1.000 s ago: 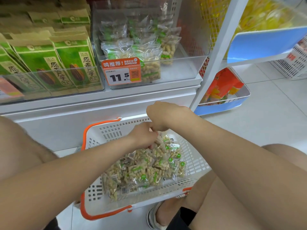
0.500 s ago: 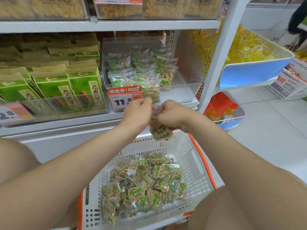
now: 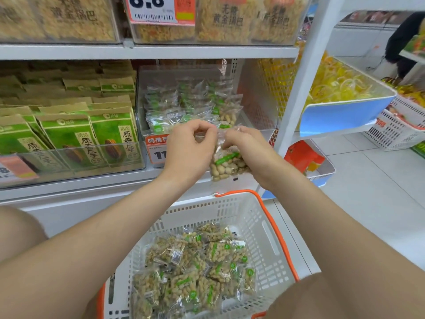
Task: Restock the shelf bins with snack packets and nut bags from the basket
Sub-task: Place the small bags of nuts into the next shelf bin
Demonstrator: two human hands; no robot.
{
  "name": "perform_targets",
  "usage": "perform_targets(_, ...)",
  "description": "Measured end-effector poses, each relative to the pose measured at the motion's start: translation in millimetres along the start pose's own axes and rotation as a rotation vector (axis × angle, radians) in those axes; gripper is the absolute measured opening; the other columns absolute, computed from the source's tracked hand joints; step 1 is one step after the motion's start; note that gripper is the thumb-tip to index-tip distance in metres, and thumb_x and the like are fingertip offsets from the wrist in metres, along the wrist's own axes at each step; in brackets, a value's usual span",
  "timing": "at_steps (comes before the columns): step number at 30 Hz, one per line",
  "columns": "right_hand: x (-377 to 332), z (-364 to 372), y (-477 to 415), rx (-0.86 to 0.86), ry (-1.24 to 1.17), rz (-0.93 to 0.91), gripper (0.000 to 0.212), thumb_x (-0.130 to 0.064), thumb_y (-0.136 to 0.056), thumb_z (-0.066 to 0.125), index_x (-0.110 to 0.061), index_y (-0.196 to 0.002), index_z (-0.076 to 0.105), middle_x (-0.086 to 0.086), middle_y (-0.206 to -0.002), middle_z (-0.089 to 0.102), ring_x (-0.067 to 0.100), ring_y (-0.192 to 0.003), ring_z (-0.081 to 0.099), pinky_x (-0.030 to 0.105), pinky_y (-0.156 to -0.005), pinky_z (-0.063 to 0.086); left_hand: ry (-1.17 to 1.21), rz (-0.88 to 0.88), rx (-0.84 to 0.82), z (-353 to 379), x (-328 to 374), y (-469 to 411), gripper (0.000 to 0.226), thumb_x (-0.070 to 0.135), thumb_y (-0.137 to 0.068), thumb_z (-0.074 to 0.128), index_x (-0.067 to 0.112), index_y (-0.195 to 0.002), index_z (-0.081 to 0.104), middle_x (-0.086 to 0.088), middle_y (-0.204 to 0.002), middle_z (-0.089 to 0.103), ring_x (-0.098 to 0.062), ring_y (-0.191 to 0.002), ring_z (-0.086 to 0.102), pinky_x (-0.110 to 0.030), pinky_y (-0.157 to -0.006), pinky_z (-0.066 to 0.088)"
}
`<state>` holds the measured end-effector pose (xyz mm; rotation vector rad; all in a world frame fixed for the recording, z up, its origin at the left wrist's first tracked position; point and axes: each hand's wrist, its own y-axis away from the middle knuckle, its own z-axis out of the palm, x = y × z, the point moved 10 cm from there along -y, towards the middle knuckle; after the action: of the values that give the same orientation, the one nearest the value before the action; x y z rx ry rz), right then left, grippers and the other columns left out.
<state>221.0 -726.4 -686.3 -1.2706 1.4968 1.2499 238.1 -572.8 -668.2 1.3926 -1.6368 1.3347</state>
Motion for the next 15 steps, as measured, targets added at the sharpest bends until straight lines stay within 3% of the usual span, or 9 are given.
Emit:
perform_targets(2, -7.6, -0.3, -0.4, -0.029, 0.070, -0.038, 0.012, -0.019, -0.084, 0.074, -0.021, -0.093, 0.067, -0.008, -0.080, 0.072, 0.014, -0.079, 0.072, 0.025, -0.064, 0.054, -0.068, 0.096, 0.001, -3.6, 12.9, -5.9, 0.013, 0.025, -0.097, 0.066, 0.027, -0.090, 0.077, 0.017, -0.079, 0.072, 0.001, -0.071, 0.064, -0.031, -0.073, 0.054)
perform_targets(4, -15.7, -10.9, -6.3, 0.041, 0.113, -0.101, 0.033, -0.018, -0.078, 0.083, -0.023, -0.106, 0.067, -0.002, -0.097, 0.075, 0.013, -0.091, 0.073, 0.029, -0.073, 0.057, -0.162, 0.202, 0.006, -6.7, 27.2, -11.8, 0.013, 0.025, -0.098, 0.064, 0.027, -0.097, 0.077, 0.016, -0.086, 0.072, -0.002, -0.072, 0.064, -0.030, -0.074, 0.052)
perform_targets(6, -29.3, -31.4, -11.5, 0.206, 0.111, -0.242, 0.043, -0.018, -0.069, 0.087, -0.027, -0.105, 0.066, 0.000, -0.096, 0.075, 0.013, -0.086, 0.073, 0.040, -0.075, 0.061, -0.240, 0.281, 0.010, -7.9, 38.0, -16.3, 0.017, 0.023, -0.100, 0.061, 0.025, -0.111, 0.075, 0.012, -0.102, 0.071, -0.005, -0.082, 0.062, -0.032, -0.083, 0.051)
perform_targets(8, -45.3, -48.5, -13.5, 0.356, 0.196, -0.415, 0.039, -0.018, -0.073, 0.085, -0.031, -0.104, 0.066, -0.007, -0.092, 0.071, 0.007, -0.076, 0.066, 0.041, -0.076, 0.061, -0.348, 0.343, -0.027, -3.6, 43.2, -20.0, 0.031, 0.020, -0.101, 0.057, 0.024, -0.131, 0.066, 0.003, -0.117, 0.066, -0.013, -0.103, 0.060, -0.037, -0.096, 0.048)
perform_targets(11, -62.4, -54.2, -18.2, 0.426, 0.311, -0.571, 0.035, -0.022, -0.080, 0.079, -0.034, -0.111, 0.066, -0.008, -0.098, 0.067, 0.007, -0.082, 0.063, 0.040, -0.082, 0.058, -0.566, 0.325, -0.169, 10.4, 38.1, -25.0, 0.058, 0.025, -0.099, 0.057, 0.023, -0.154, 0.042, -0.007, -0.140, 0.054, -0.030, -0.130, 0.049, -0.051, -0.109, 0.040)
perform_targets(15, -66.1, -59.5, -36.7, 0.452, 0.296, -0.599, 0.031, -0.028, -0.081, 0.080, -0.030, -0.109, 0.068, -0.015, -0.095, 0.069, 0.008, -0.086, 0.064, 0.042, -0.086, 0.055, -0.713, 0.225, -0.342, 20.5, 26.1, -34.9, 0.082, 0.034, -0.097, 0.057, 0.017, -0.165, 0.012, -0.013, -0.152, 0.047, -0.036, -0.140, 0.041, -0.057, -0.113, 0.035)
